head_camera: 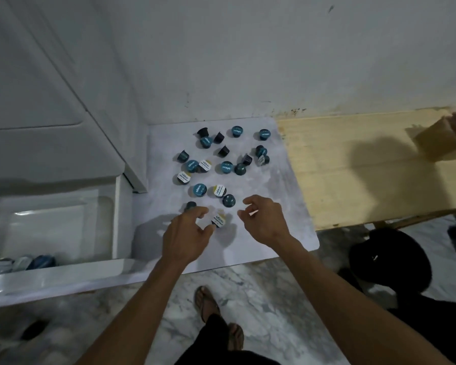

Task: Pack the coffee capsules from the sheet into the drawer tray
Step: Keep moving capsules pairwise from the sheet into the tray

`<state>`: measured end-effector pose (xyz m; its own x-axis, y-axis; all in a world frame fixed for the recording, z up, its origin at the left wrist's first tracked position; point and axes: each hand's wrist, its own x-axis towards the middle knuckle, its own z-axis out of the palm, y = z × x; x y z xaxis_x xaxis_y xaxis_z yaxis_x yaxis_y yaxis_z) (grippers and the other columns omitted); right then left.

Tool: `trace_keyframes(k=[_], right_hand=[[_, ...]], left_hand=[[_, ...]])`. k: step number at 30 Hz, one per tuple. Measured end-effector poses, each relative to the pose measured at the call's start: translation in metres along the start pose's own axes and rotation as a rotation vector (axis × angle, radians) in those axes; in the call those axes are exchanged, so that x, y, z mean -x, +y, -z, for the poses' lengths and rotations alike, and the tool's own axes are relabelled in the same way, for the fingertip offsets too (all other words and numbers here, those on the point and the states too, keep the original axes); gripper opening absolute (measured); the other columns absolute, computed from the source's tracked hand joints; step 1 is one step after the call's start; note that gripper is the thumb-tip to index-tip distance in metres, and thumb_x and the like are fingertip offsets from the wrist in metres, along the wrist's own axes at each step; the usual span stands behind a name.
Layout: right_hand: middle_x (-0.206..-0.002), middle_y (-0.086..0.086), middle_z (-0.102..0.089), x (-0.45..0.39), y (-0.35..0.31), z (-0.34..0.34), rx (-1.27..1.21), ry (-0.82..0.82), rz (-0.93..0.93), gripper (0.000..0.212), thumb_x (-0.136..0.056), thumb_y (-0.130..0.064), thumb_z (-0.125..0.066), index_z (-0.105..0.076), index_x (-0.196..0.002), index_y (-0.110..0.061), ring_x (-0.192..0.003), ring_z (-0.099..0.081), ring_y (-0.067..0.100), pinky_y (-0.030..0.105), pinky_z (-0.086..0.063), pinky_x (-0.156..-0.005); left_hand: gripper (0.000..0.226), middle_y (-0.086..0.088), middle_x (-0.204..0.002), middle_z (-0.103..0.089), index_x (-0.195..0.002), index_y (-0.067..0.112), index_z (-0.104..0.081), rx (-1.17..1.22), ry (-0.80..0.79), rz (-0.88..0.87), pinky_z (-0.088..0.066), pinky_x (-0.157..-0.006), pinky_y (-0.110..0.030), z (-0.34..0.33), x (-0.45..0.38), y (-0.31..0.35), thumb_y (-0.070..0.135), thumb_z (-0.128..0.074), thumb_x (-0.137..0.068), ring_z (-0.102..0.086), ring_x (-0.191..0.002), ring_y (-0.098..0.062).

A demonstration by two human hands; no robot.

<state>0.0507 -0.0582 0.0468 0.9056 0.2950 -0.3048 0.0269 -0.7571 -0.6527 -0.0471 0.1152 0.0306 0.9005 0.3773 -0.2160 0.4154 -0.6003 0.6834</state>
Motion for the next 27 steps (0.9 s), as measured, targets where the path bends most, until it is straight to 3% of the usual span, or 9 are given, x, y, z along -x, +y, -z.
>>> trace_keyframes(k=[2,5,11,16,21,24,27], right_hand=[[-0.111,0.005,-0.070,-0.022,-0.002,-0.006,0.086,-0.033,-0.005,0.043,-0.086,-0.033,-0.070,-0.060,-0.124,-0.016,-0.098,-0.067,0.021,0.028,-0.052,-0.083],[-0.123,0.010,-0.064,-0.052,-0.001,-0.020,0.157,-0.063,-0.036,0.054,-0.085,-0.037,-0.070,-0.053,-0.132,-0.016,-0.112,-0.061,0.025,0.038,-0.052,-0.093],[-0.117,0.013,-0.058,-0.087,0.002,-0.052,0.294,-0.114,0.011,0.054,-0.081,-0.039,-0.074,-0.054,-0.122,-0.011,-0.107,-0.058,0.030,0.035,-0.047,-0.083],[-0.119,0.014,-0.053,-0.101,0.009,-0.067,0.345,-0.120,0.065,0.048,-0.084,-0.032,-0.072,-0.056,-0.124,-0.011,-0.106,-0.058,0.033,0.038,-0.049,-0.090],[-0.116,0.016,-0.056,-0.102,0.023,-0.063,0.268,-0.100,0.144,0.034,-0.086,-0.021,-0.068,-0.061,-0.117,-0.008,-0.100,-0.059,0.032,0.029,-0.043,-0.079],[-0.115,0.016,-0.056,-0.100,0.038,-0.059,0.164,-0.072,0.234,0.040,-0.087,-0.019,-0.068,-0.059,-0.126,-0.011,-0.100,-0.058,0.032,0.027,-0.042,-0.081],[-0.117,0.015,-0.051,-0.097,0.055,-0.061,0.098,-0.045,0.345,0.045,-0.091,-0.016,-0.065,-0.054,-0.135,-0.012,-0.100,-0.056,0.028,0.013,-0.033,-0.084]], left_hand=[[0.045,0.008,-0.118,-0.066,-0.123,0.029,-0.058,-0.005,-0.016,0.019,-0.057,-0.077,-0.040,-0.011,-0.008,-0.001,0.036,-0.073,-0.082,-0.069,-0.079,-0.012],[0.052,0.005,-0.117,-0.066,-0.124,0.030,-0.053,-0.012,-0.010,0.057,-0.056,-0.076,-0.039,-0.030,-0.018,-0.007,0.042,-0.074,-0.079,-0.069,-0.089,-0.017],[0.061,0.001,-0.122,-0.060,-0.122,0.027,-0.047,-0.007,0.024,0.108,-0.054,-0.082,-0.041,-0.071,-0.024,-0.021,0.044,-0.080,-0.073,-0.062,-0.107,-0.027],[0.050,0.001,-0.112,-0.063,-0.116,0.029,-0.047,0.021,0.112,0.115,-0.054,-0.077,-0.041,-0.092,-0.029,-0.024,0.039,-0.077,-0.077,-0.062,-0.101,-0.027],[0.036,0.003,-0.106,-0.067,-0.111,0.032,-0.048,0.004,0.240,0.106,-0.057,-0.076,-0.043,-0.108,-0.029,-0.025,0.037,-0.071,-0.083,-0.065,-0.095,-0.027],[0.032,0.002,-0.104,-0.068,-0.112,0.028,-0.054,-0.001,0.294,0.061,-0.057,-0.070,-0.041,-0.114,-0.028,-0.028,0.036,-0.070,-0.085,-0.066,-0.089,-0.025],[0.028,0.001,-0.099,-0.070,-0.109,0.026,-0.058,0.005,0.373,0.021,-0.057,-0.063,-0.040,-0.119,-0.027,-0.032,0.032,-0.071,-0.085,-0.067,-0.078,-0.021]])
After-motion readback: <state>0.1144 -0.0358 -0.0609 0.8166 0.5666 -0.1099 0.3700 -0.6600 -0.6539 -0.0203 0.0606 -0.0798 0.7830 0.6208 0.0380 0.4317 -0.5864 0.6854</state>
